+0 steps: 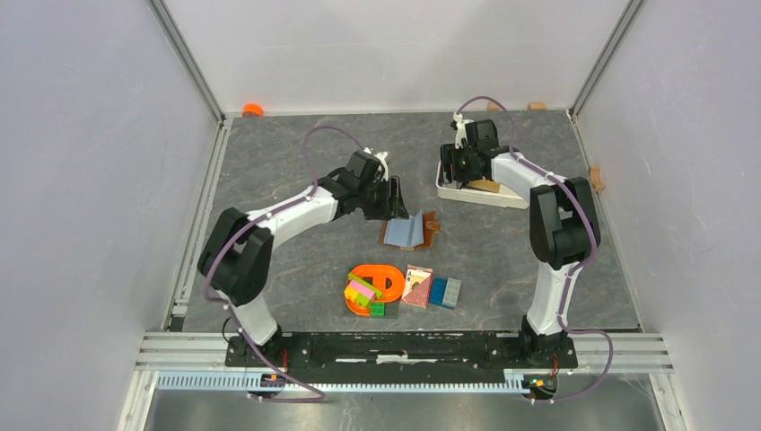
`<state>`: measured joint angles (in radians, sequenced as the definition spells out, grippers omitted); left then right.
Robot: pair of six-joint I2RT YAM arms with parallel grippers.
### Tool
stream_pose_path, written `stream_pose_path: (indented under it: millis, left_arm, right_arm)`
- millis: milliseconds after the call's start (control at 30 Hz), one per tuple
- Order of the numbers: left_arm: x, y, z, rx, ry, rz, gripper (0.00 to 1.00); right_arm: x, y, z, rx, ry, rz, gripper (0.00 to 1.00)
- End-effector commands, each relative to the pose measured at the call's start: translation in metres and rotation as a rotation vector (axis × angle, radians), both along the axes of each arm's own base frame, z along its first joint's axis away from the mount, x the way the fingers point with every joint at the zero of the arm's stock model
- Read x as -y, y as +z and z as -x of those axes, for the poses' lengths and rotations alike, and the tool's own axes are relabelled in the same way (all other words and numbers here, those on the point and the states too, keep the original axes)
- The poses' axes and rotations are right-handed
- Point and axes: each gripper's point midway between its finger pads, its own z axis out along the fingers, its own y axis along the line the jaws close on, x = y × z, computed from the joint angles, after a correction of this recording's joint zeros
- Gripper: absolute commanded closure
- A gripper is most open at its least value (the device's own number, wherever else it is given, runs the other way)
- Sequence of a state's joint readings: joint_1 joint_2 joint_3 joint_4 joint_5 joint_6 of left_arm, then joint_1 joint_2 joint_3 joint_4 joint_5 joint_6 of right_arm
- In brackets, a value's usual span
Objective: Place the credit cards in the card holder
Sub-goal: Pick up the credit card from the storage box.
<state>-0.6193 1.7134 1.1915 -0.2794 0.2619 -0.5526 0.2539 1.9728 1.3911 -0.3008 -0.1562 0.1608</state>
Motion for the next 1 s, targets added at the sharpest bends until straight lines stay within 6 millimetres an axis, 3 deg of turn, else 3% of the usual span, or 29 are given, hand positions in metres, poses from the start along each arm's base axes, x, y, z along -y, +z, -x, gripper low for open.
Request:
stream_pose_path:
  millis: [0, 233, 367, 967]
  left_arm:
    - [-0.005, -0.041, 0.000, -0.024, -0.021, -0.108, 0.39]
    - [-0.016, -0.073, 0.000, -0.069, -0.020, -0.208, 0.38]
    - [-0.014, -0.082, 0.004, -0.097, -0.032, -0.208, 0.38]
    - [-0.006, -0.074, 0.007, -0.097, -0.051, -0.181, 0.38]
  right_arm:
    - [-0.005, -0.012, 0.002, -0.019, -0.004, -0.009, 0.33]
    - [-0.012, -0.011, 0.004, -0.019, 0.011, -0.053, 0.33]
    - [-0.019, -0.003, 0.006, -0.005, 0.023, -0.092, 0.37]
    - [-0.019, 0.023, 0.006, 0.047, 0.014, -0.116, 0.51]
